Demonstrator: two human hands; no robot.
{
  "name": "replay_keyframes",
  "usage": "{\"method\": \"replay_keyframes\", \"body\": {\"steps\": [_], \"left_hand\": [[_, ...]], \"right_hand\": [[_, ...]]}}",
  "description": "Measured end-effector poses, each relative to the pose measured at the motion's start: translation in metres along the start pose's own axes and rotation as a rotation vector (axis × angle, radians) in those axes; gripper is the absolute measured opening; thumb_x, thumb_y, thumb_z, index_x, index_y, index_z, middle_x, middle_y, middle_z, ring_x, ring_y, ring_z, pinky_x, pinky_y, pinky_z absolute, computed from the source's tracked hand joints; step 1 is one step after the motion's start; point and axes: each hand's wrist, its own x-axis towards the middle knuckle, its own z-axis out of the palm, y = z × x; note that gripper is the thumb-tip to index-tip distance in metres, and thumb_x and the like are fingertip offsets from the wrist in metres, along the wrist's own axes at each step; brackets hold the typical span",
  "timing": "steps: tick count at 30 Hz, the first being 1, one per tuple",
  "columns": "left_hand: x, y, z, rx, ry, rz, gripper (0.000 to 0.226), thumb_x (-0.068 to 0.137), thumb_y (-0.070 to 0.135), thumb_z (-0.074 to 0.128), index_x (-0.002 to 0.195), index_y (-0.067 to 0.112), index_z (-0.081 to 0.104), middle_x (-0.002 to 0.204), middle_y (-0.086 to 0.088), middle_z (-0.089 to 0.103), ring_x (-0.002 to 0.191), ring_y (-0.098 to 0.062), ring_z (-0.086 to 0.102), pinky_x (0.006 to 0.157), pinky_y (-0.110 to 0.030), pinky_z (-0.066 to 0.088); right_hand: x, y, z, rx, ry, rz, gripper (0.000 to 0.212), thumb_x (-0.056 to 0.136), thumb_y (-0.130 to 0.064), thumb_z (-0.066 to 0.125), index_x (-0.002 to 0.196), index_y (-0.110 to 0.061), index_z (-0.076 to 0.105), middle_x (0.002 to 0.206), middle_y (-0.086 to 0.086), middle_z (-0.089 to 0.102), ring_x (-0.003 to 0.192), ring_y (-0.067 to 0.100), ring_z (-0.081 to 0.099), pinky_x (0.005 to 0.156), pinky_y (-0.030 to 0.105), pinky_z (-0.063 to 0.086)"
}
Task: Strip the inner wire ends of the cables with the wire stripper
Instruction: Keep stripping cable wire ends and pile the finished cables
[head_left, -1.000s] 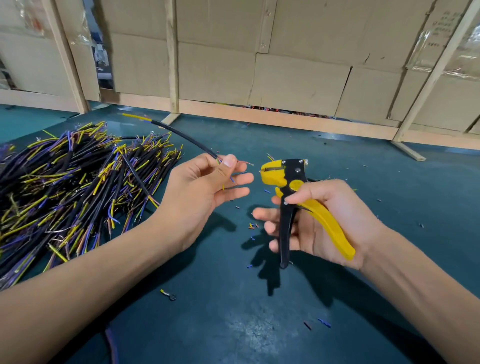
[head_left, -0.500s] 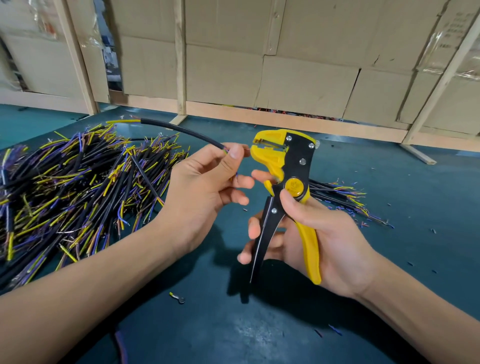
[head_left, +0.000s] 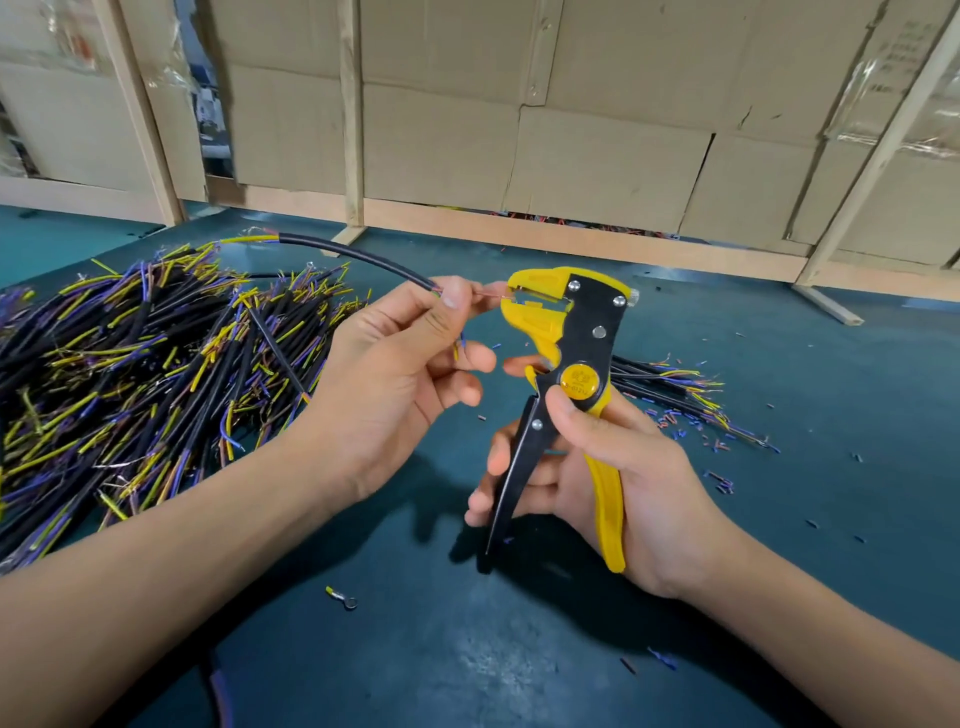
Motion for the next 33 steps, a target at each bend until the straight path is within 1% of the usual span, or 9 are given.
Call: {"method": "replay_keyframes", "body": {"steps": [5, 9, 11, 15, 19, 24, 27, 29, 33], "left_hand": [[-0.0005, -0.0015, 0.0011, 0.030, 0.028, 0.022, 0.016, 0.091, 0.025, 0.062, 0.083, 0.015, 0.071, 0.108, -0.005, 0.074, 0.058, -0.012, 0.062, 0.048, -0.021, 0.045], [-0.0013, -0.0013, 0.0026, 0.056, 0.056, 0.059, 0.015, 0.091, 0.024, 0.062, 0.086, 0.012, 0.069, 0.102, -0.003, 0.074, 0.059, -0.013, 0.061, 0.050, -0.021, 0.046], [-0.0013, -0.0011, 0.0034, 0.077, 0.075, 0.071, 0.016, 0.089, 0.024, 0.063, 0.087, 0.008, 0.066, 0.100, -0.003, 0.074, 0.059, -0.014, 0.061, 0.049, -0.022, 0.045], [-0.0015, -0.0015, 0.0043, 0.111, 0.100, 0.119, 0.015, 0.087, 0.024, 0.066, 0.083, 0.010, 0.069, 0.099, -0.006, 0.075, 0.058, -0.016, 0.059, 0.049, -0.021, 0.045], [-0.0026, -0.0020, 0.0068, 0.142, 0.108, 0.149, 0.013, 0.086, 0.024, 0.068, 0.079, 0.015, 0.073, 0.099, -0.008, 0.075, 0.057, -0.016, 0.058, 0.048, -0.022, 0.044], [-0.0025, -0.0025, 0.0062, 0.118, 0.114, 0.110, 0.017, 0.088, 0.025, 0.066, 0.077, 0.013, 0.067, 0.102, -0.011, 0.074, 0.057, -0.017, 0.057, 0.048, -0.024, 0.043], [-0.0030, -0.0028, 0.0058, 0.153, 0.107, 0.134, 0.016, 0.087, 0.025, 0.067, 0.075, 0.015, 0.070, 0.102, -0.010, 0.074, 0.057, -0.019, 0.059, 0.048, -0.025, 0.043], [-0.0039, -0.0032, 0.0063, 0.191, 0.099, 0.154, 0.016, 0.086, 0.025, 0.068, 0.081, 0.010, 0.071, 0.104, -0.009, 0.074, 0.059, -0.021, 0.060, 0.048, -0.026, 0.044], [-0.0040, -0.0048, 0.0070, 0.237, 0.143, 0.160, 0.032, 0.081, 0.029, 0.073, 0.089, -0.002, 0.069, 0.108, -0.011, 0.072, 0.060, -0.023, 0.062, 0.048, -0.028, 0.045]], "right_hand": [[0.0010, 0.0003, -0.0010, -0.017, 0.012, 0.027, 0.040, 0.098, -0.028, 0.057, 0.134, -0.011, 0.054, 0.088, 0.027, 0.063, 0.078, 0.049, 0.066, 0.083, 0.071, 0.051], [0.0018, -0.0002, 0.0012, -0.025, 0.011, 0.022, 0.028, 0.096, -0.023, 0.062, 0.124, -0.016, 0.062, 0.086, 0.025, 0.066, 0.075, 0.047, 0.068, 0.081, 0.068, 0.053], [0.0026, -0.0013, 0.0025, -0.031, 0.016, 0.027, 0.029, 0.093, -0.022, 0.067, 0.122, -0.016, 0.066, 0.085, 0.025, 0.066, 0.073, 0.046, 0.068, 0.079, 0.066, 0.055], [0.0035, -0.0018, 0.0039, -0.057, 0.034, 0.048, 0.032, 0.093, -0.021, 0.067, 0.122, -0.011, 0.069, 0.083, 0.023, 0.066, 0.071, 0.043, 0.068, 0.075, 0.058, 0.057], [0.0030, -0.0009, 0.0046, -0.083, 0.055, 0.067, 0.028, 0.093, -0.023, 0.064, 0.109, -0.003, 0.074, 0.082, 0.022, 0.066, 0.069, 0.041, 0.068, 0.073, 0.053, 0.057], [0.0033, -0.0013, 0.0056, -0.089, 0.044, 0.076, 0.026, 0.092, -0.024, 0.064, 0.104, -0.004, 0.075, 0.082, 0.022, 0.066, 0.069, 0.041, 0.068, 0.074, 0.055, 0.058], [0.0037, -0.0014, 0.0060, -0.094, 0.040, 0.080, 0.026, 0.092, -0.024, 0.063, 0.103, -0.004, 0.075, 0.082, 0.021, 0.066, 0.069, 0.041, 0.068, 0.075, 0.056, 0.058], [0.0035, -0.0017, 0.0062, -0.095, 0.041, 0.080, 0.025, 0.092, -0.024, 0.063, 0.102, -0.004, 0.075, 0.081, 0.021, 0.066, 0.069, 0.041, 0.069, 0.073, 0.055, 0.058], [0.0045, -0.0020, 0.0070, -0.100, 0.040, 0.086, 0.024, 0.092, -0.025, 0.064, 0.099, -0.005, 0.074, 0.081, 0.022, 0.066, 0.069, 0.042, 0.069, 0.074, 0.056, 0.058]]}}
